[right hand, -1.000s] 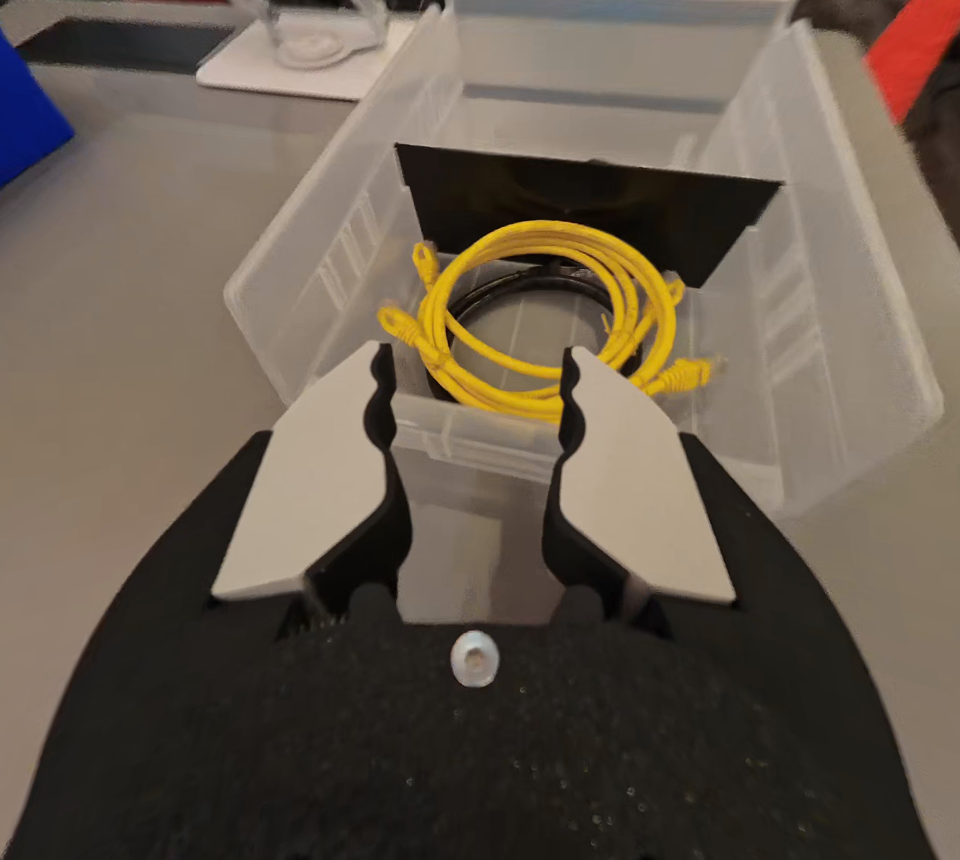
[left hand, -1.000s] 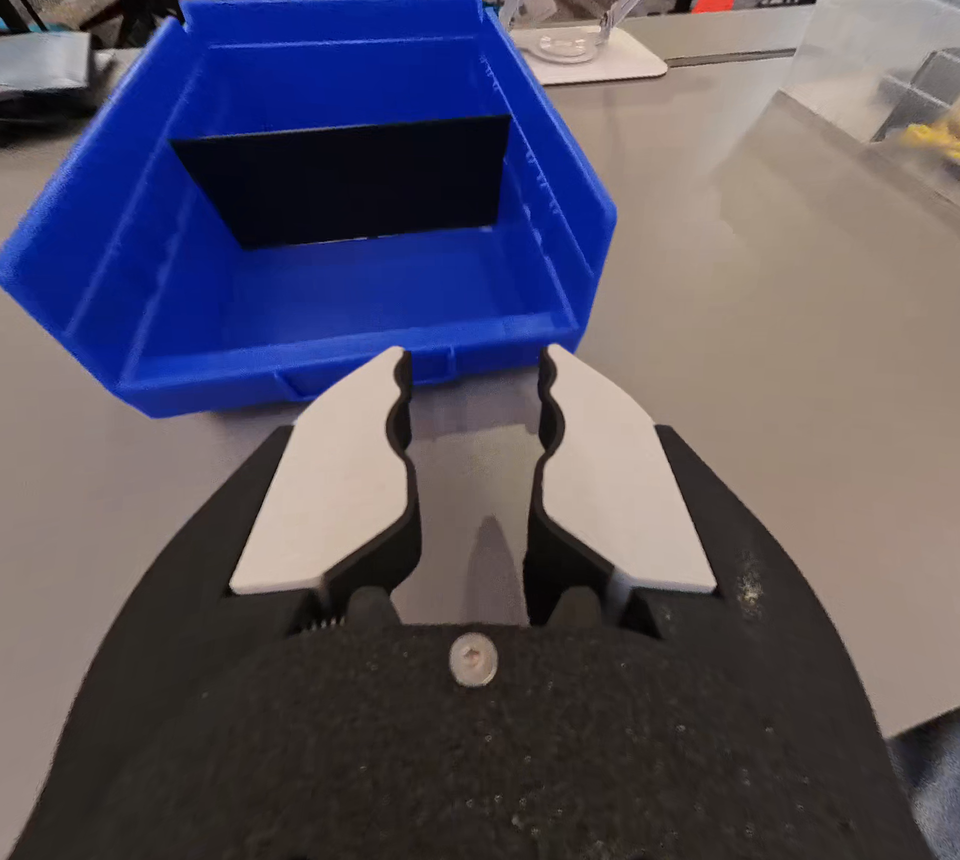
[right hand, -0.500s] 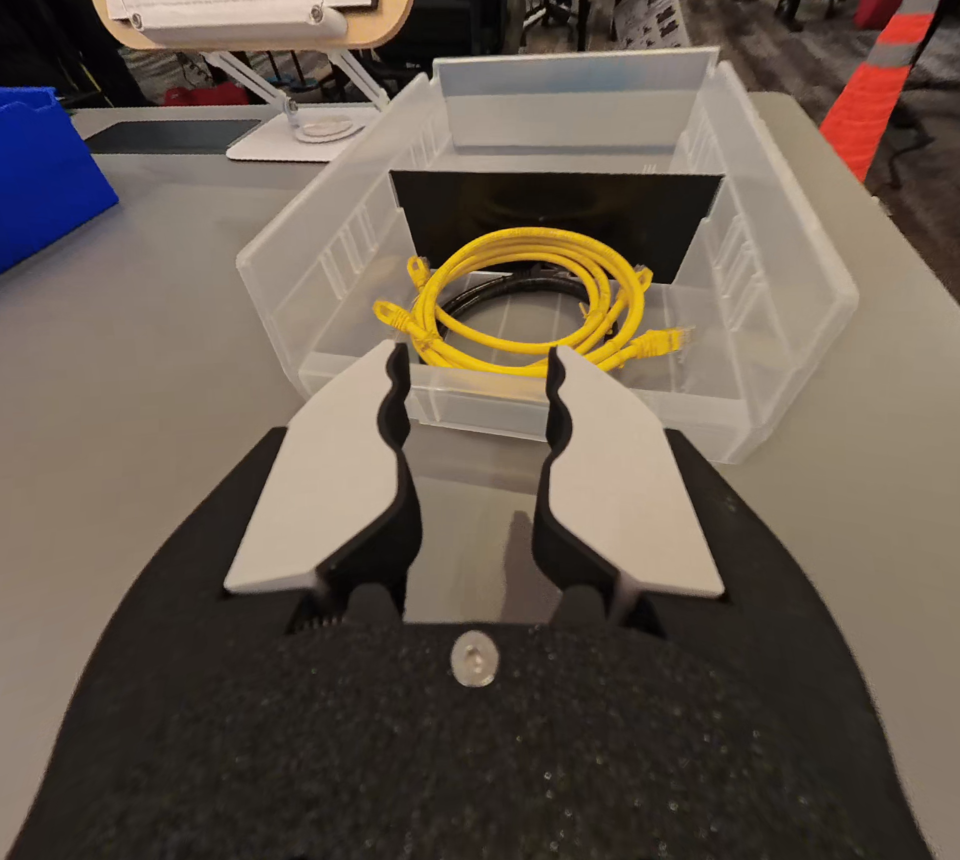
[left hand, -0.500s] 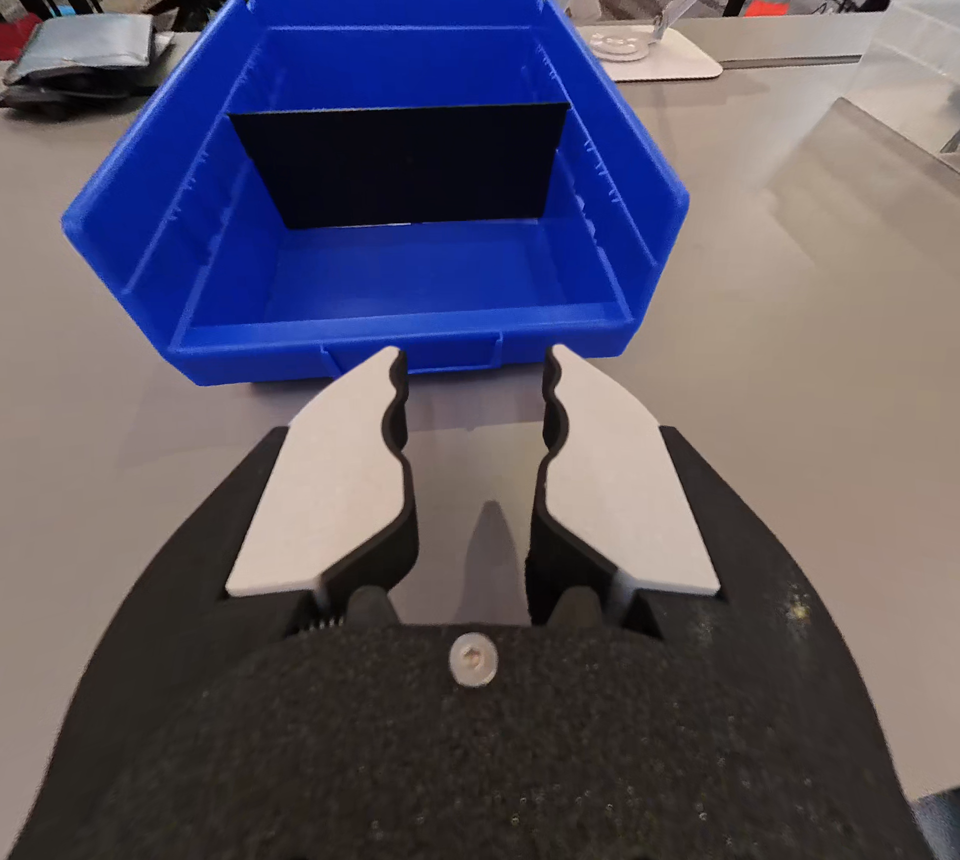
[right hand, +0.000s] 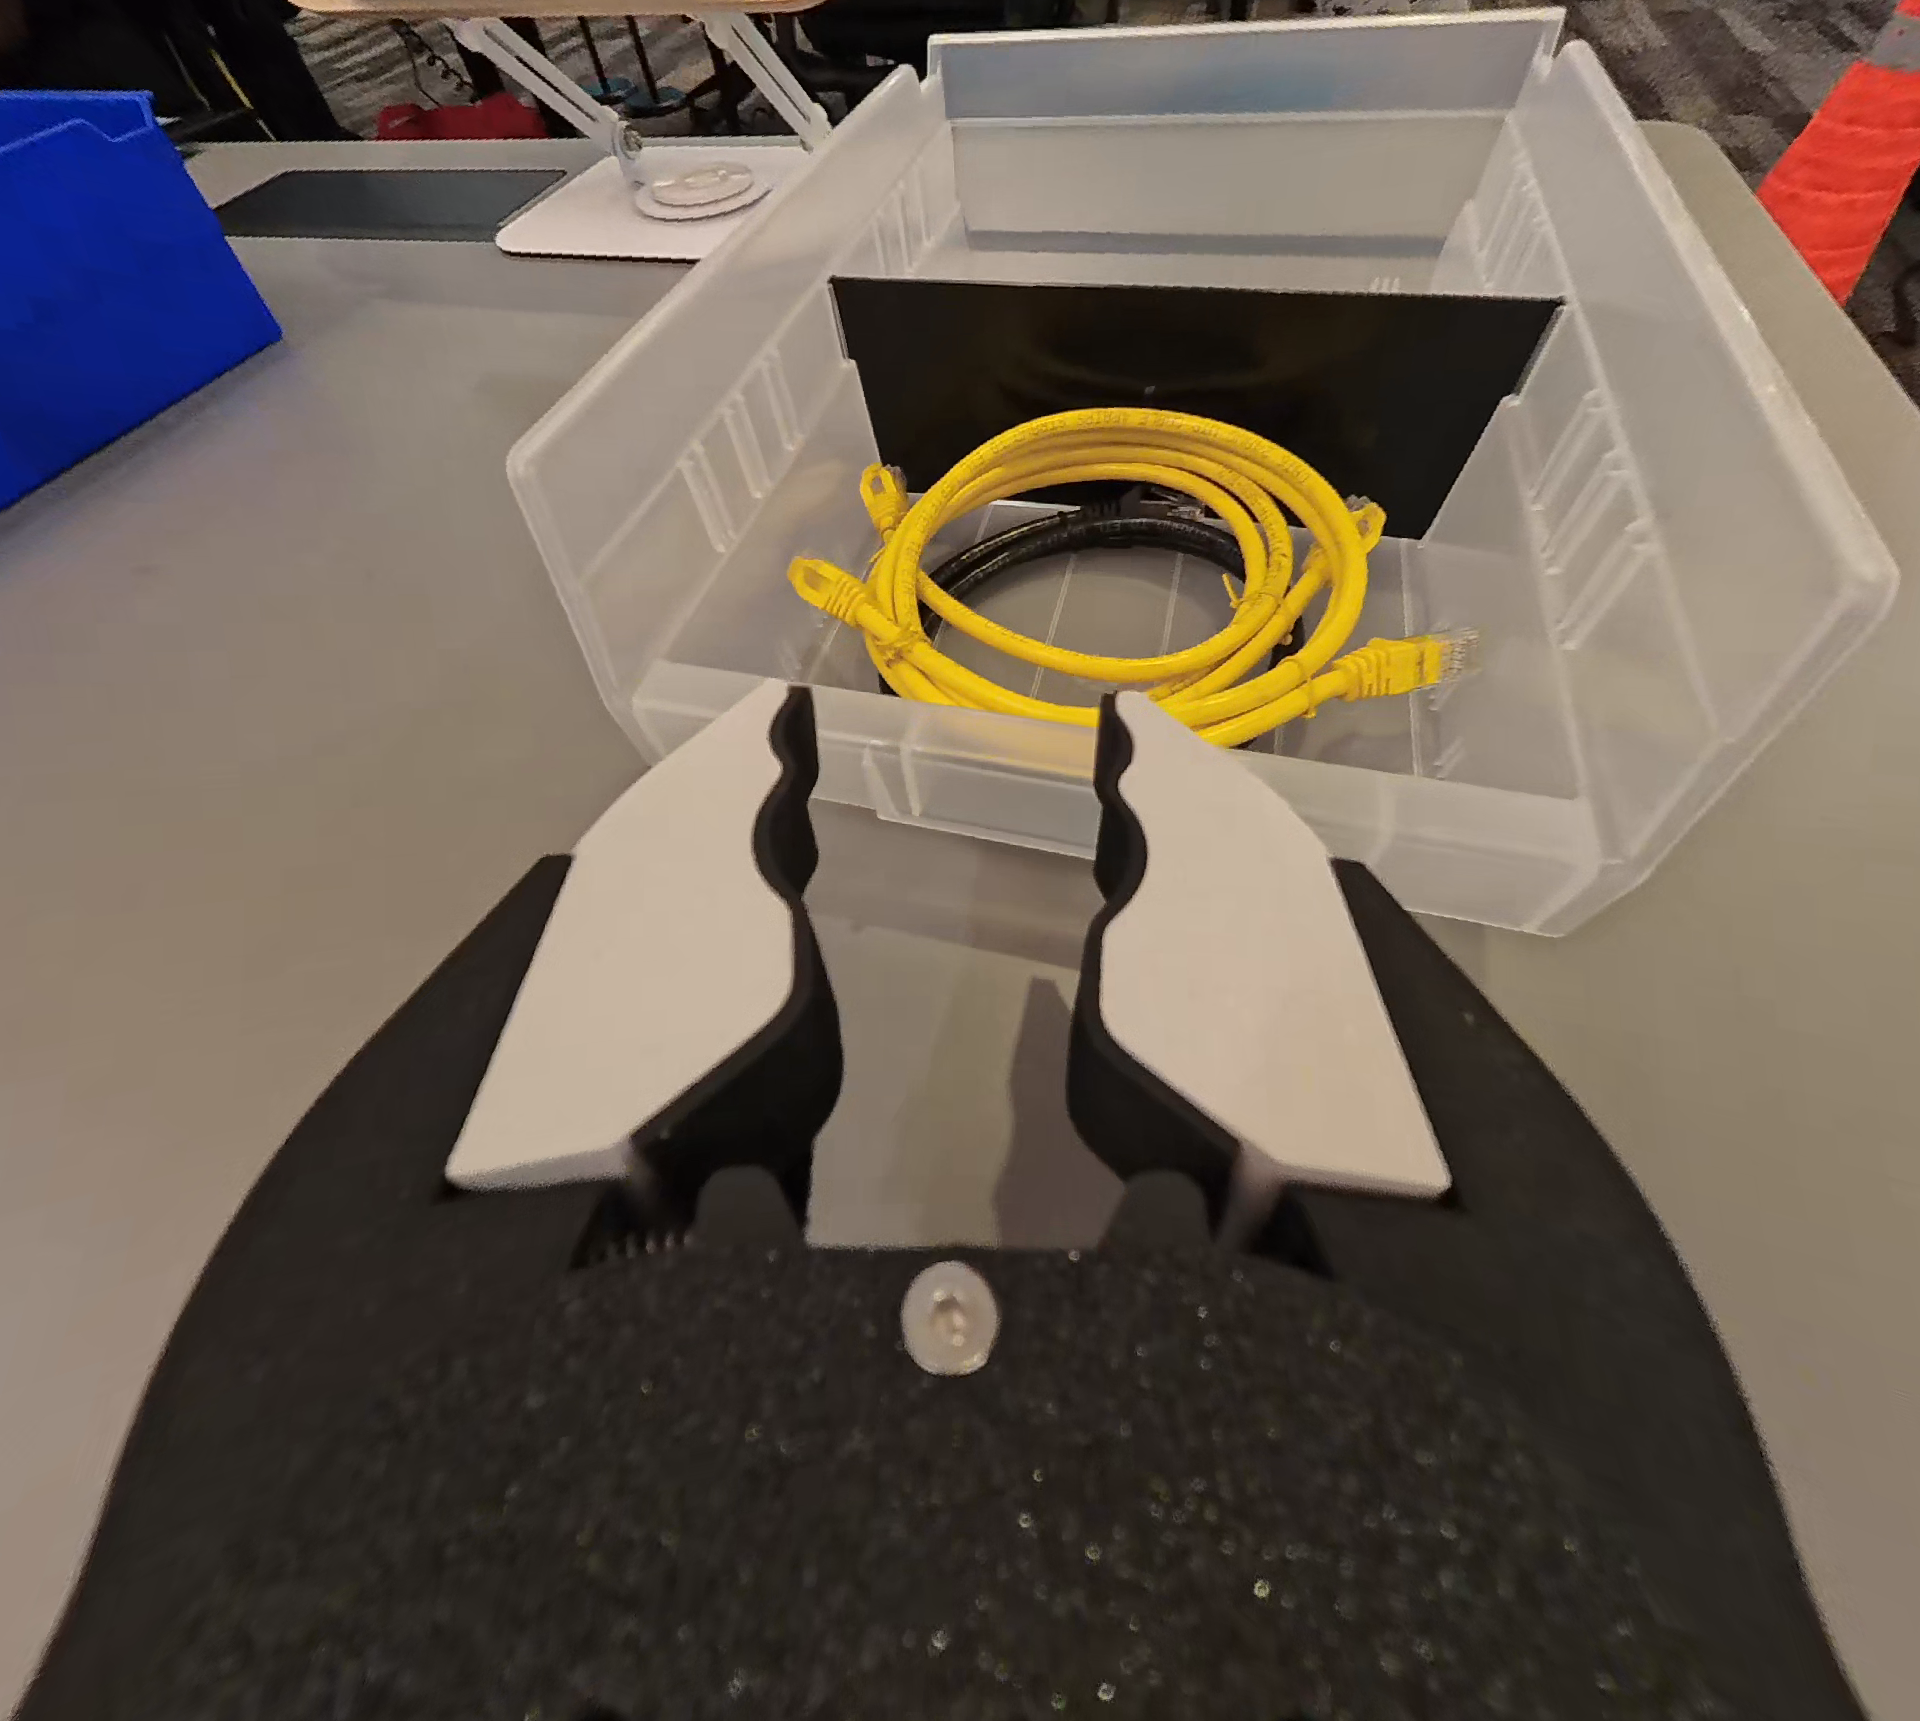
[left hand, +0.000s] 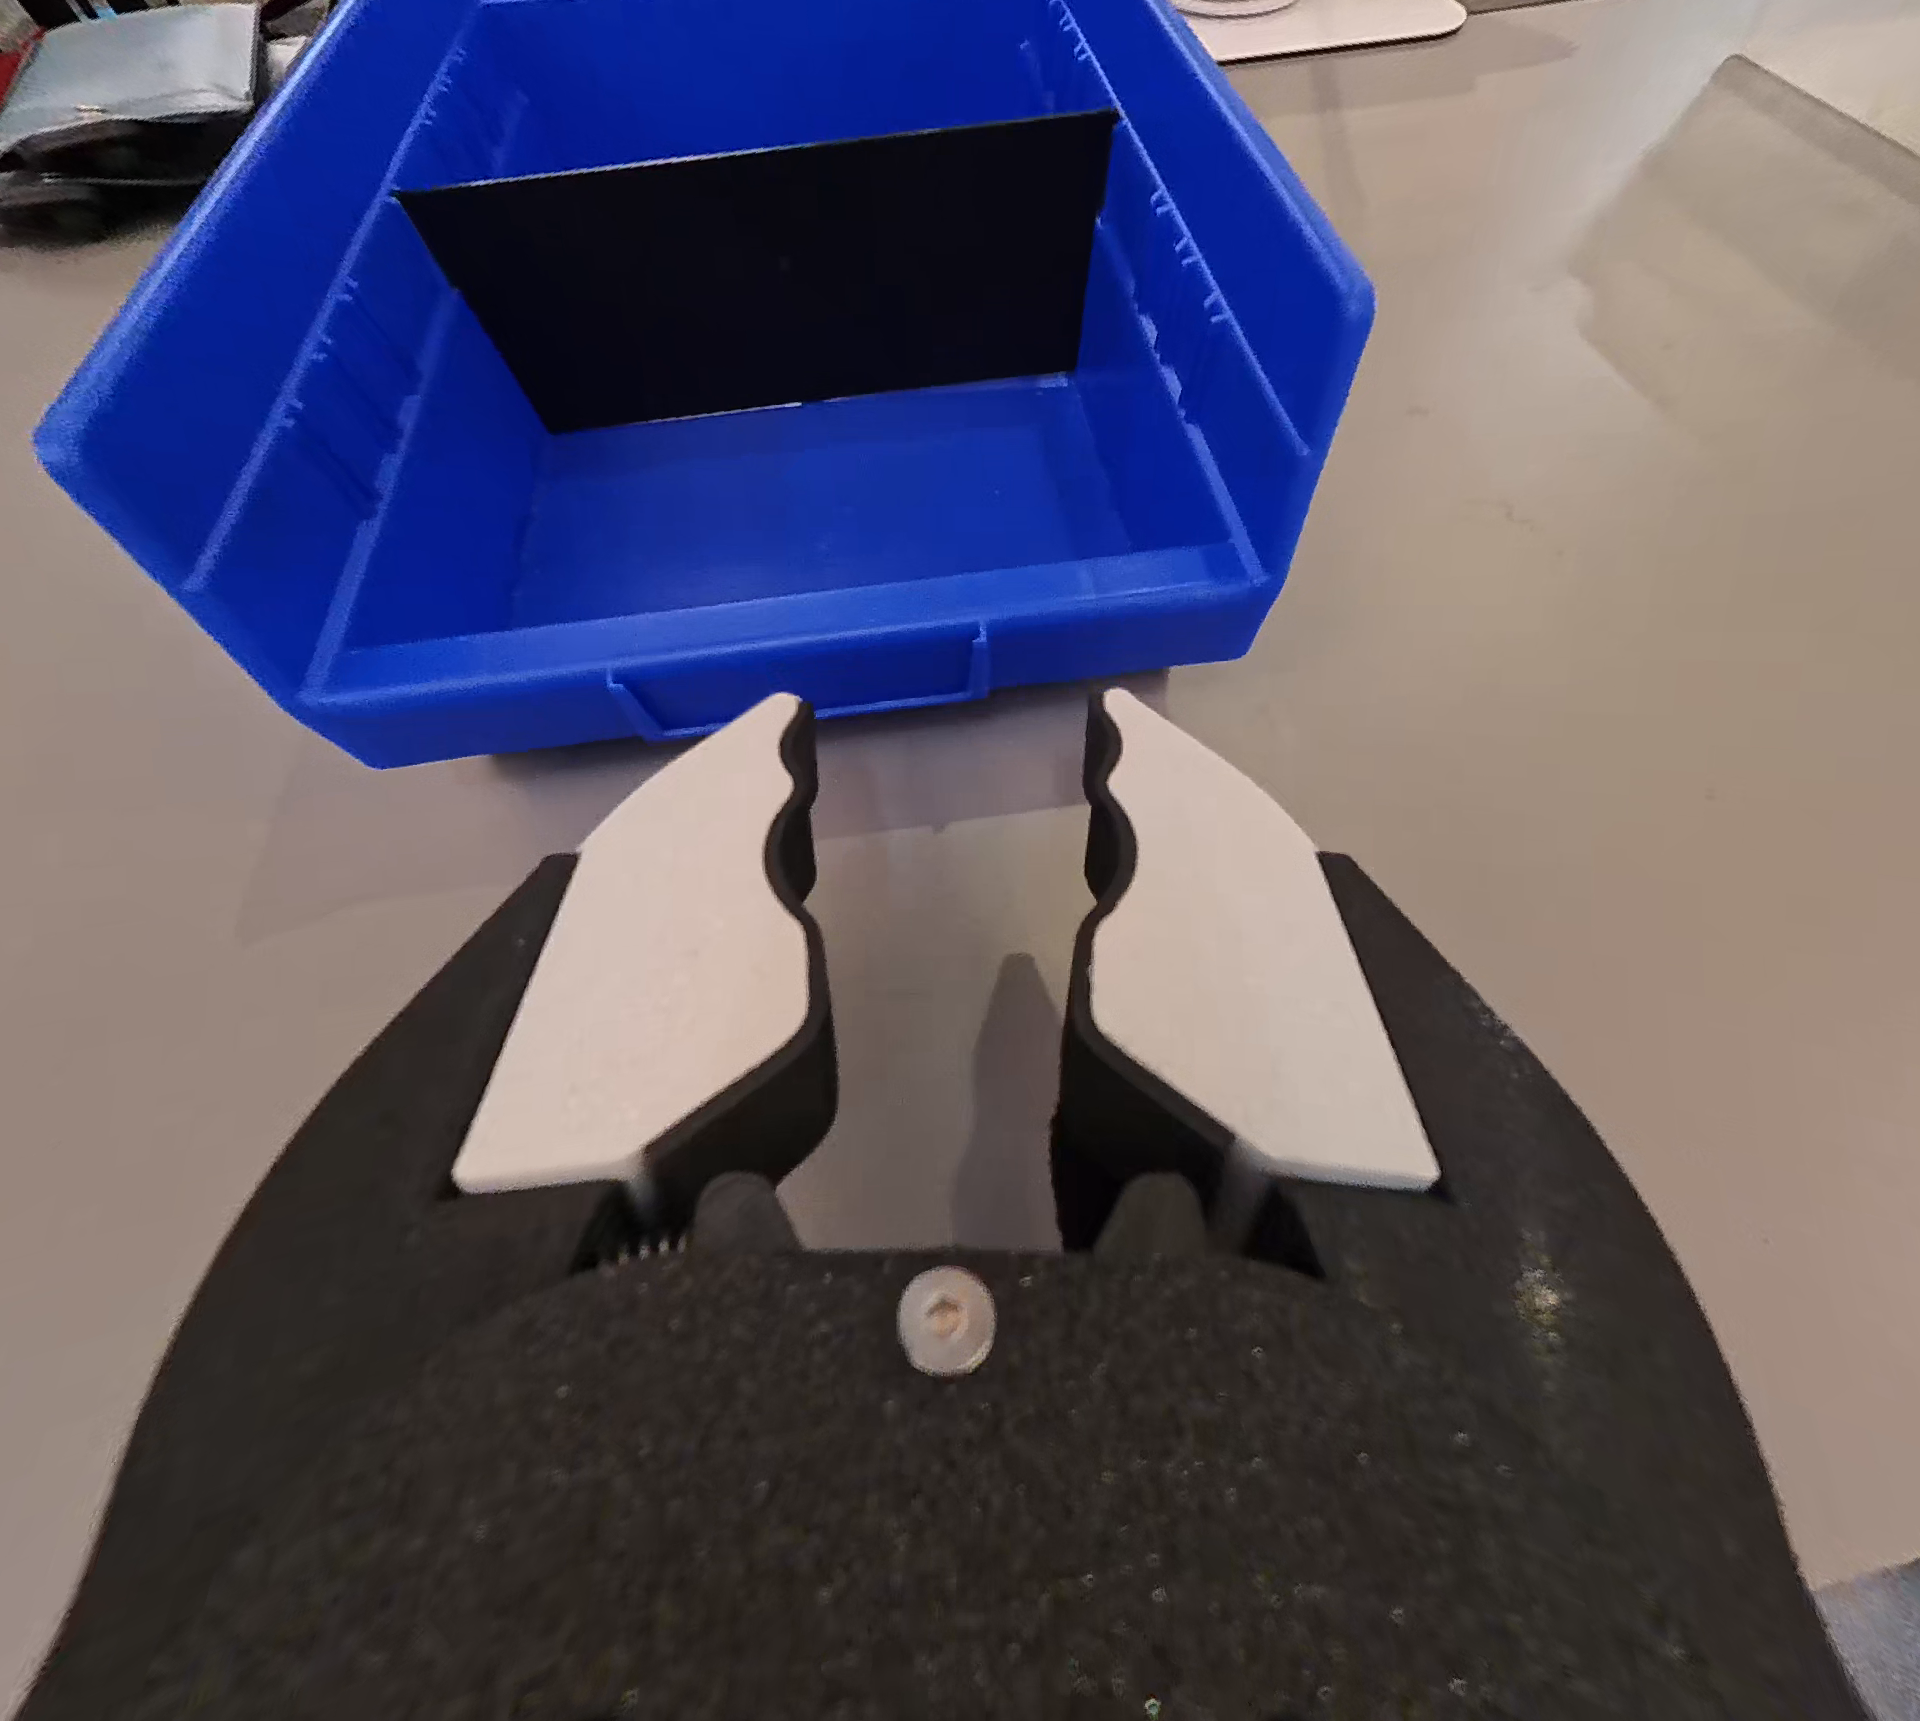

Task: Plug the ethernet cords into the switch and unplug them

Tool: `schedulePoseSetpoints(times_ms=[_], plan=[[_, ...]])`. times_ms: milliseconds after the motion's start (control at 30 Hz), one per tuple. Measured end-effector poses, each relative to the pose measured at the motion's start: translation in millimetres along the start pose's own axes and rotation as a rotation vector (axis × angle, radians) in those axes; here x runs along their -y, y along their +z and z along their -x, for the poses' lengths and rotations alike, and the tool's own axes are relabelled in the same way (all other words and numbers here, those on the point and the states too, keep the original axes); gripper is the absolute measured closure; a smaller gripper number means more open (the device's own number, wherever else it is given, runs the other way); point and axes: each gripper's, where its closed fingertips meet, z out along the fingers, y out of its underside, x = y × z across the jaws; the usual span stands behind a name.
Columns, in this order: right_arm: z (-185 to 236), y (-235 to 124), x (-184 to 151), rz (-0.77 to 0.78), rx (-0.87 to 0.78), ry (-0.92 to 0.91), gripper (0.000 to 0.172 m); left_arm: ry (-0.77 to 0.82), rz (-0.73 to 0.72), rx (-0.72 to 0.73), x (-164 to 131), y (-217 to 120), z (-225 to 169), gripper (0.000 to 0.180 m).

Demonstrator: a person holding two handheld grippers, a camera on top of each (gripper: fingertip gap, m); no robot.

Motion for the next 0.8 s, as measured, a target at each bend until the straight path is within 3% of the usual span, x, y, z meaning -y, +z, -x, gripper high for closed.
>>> schedulePoseSetpoints(times_ms=[200, 467, 600, 700, 800], plan=[[4, 4, -1, 0.004, 0.037, 0.004, 0.121, 0.017, -0.004, 0.005, 1, 2, 0, 0.131], [7, 5, -2, 0.012, 0.019, -0.060, 0.121, -0.130, -0.119, -0.170, 29, -11, -40, 0.137], [2, 5, 0, 0.008, -0.009, -0.080, 0.120, -0.148, -0.164, -0.304, 54, -13, -103, 0.136], [-11, 1, 3, -0.010, -0.060, -0.072, 0.118, -0.081, -0.168, -0.406, 72, -5, -178, 0.133], [-28, -8, 12, -0.055, -0.120, -0.051, 0.115, -0.051, -0.076, -0.476, 71, 22, -259, 0.135]])
